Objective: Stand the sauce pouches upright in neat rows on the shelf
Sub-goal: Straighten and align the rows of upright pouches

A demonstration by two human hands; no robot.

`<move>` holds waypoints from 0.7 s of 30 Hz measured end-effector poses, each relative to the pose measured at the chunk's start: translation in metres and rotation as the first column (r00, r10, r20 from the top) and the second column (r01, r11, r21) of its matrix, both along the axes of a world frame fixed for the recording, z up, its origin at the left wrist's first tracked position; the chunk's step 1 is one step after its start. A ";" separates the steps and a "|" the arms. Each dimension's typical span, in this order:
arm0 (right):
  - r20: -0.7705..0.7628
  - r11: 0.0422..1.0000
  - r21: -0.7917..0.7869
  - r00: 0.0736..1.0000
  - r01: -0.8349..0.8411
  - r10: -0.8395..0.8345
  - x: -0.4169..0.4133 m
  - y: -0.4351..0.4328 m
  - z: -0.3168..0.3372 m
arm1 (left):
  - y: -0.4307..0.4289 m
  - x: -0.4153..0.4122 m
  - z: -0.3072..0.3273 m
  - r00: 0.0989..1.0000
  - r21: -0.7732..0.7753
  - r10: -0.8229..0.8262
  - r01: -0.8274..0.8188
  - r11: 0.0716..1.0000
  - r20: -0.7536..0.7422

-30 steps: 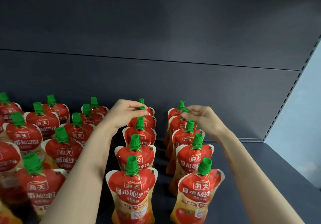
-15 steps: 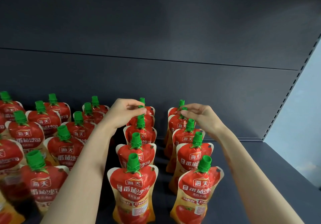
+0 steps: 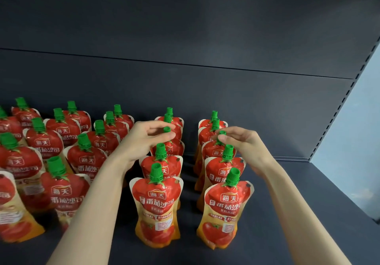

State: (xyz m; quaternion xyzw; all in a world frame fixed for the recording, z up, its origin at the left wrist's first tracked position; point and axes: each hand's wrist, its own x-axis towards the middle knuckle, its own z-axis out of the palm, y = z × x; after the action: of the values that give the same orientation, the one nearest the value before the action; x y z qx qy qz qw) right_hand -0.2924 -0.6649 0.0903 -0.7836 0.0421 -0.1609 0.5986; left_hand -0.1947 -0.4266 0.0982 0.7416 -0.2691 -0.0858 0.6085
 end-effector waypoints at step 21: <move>-0.109 0.996 0.073 0.992 -0.057 0.065 0.002 0.014 0.011 | 0.002 0.011 -0.010 0.999 -0.094 0.028 -0.024 0.995 0.039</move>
State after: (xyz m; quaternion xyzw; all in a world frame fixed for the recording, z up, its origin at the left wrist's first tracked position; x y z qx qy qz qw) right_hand -0.2900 -0.6510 0.1010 -0.7711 0.0569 -0.0969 0.6268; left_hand -0.1836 -0.4242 0.0879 0.7175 -0.2752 -0.0502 0.6380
